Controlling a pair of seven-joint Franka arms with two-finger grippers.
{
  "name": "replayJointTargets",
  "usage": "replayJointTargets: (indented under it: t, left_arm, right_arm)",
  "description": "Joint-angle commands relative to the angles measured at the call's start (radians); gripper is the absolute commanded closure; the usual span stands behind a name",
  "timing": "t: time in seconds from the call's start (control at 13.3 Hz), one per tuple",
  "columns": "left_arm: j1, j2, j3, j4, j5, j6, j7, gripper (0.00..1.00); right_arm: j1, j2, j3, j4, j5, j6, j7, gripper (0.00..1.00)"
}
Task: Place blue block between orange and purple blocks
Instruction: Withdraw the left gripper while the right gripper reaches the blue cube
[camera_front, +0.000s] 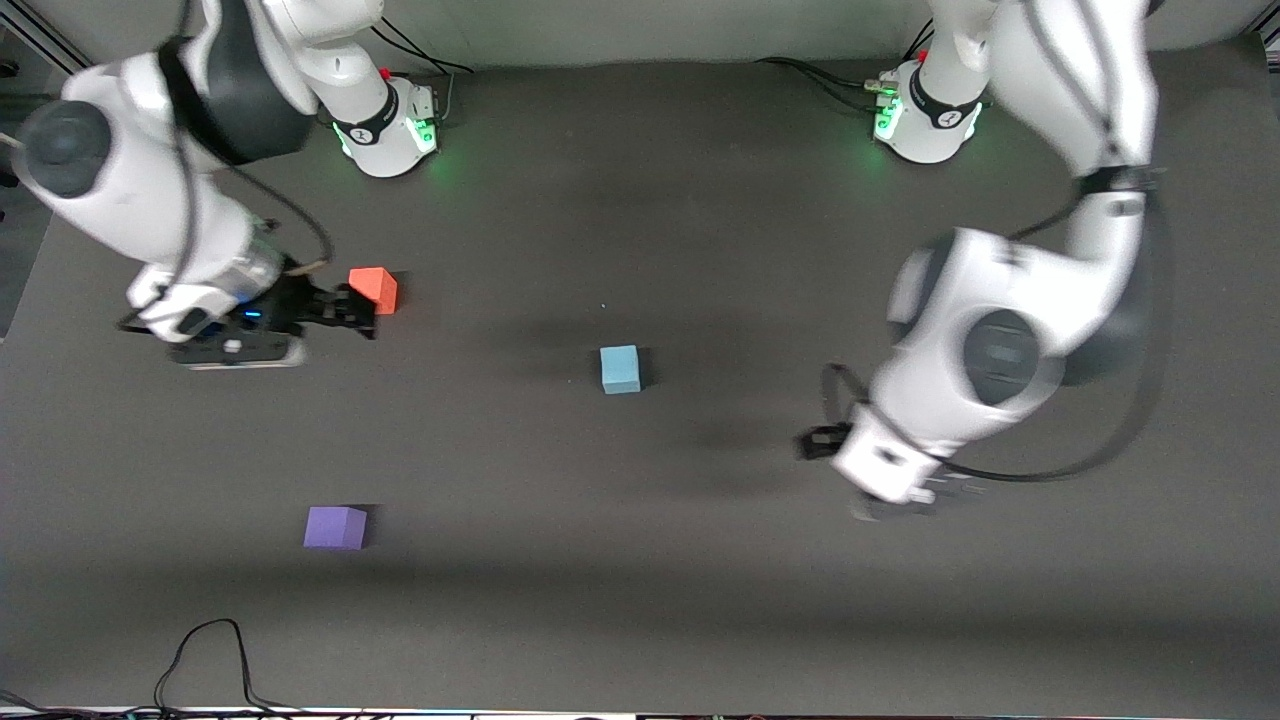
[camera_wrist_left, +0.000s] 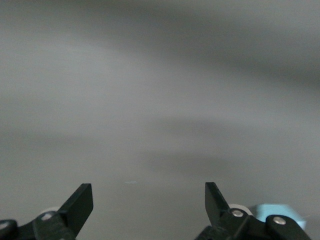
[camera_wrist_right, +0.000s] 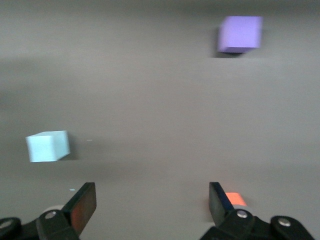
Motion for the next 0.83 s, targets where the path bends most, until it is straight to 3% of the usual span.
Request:
replayJointTargets:
  t: [0.0,0.23,0.6,0.75]
  left_arm:
    - [0.146,-0.103,-0.012,-0.063,-0.007,-0.065,0.172,0.0]
    - [0.265,-0.18,-0.009,-0.072,0.0,-0.119,0.322,0.0]
    - [0.311,-0.364,-0.009,-0.161,0.006,-0.183,0.386,0.0]
    - [0.303,-0.43,-0.018,-0.209,0.006,-0.185,0.373,0.0]
  right_arm:
    - [0.027,0.175,0.111,0.183,-0.002,-0.006,0.157,0.0]
    - [0.068,0.328,0.22,0.242,-0.165,0.087,0.295,0.0]
    - [0.139,0.529,0.257,0.228,-0.266,0.294,0.512,0.0]
    - [0.173,0.589,0.257,0.203,-0.38,0.366,0.617,0.0]
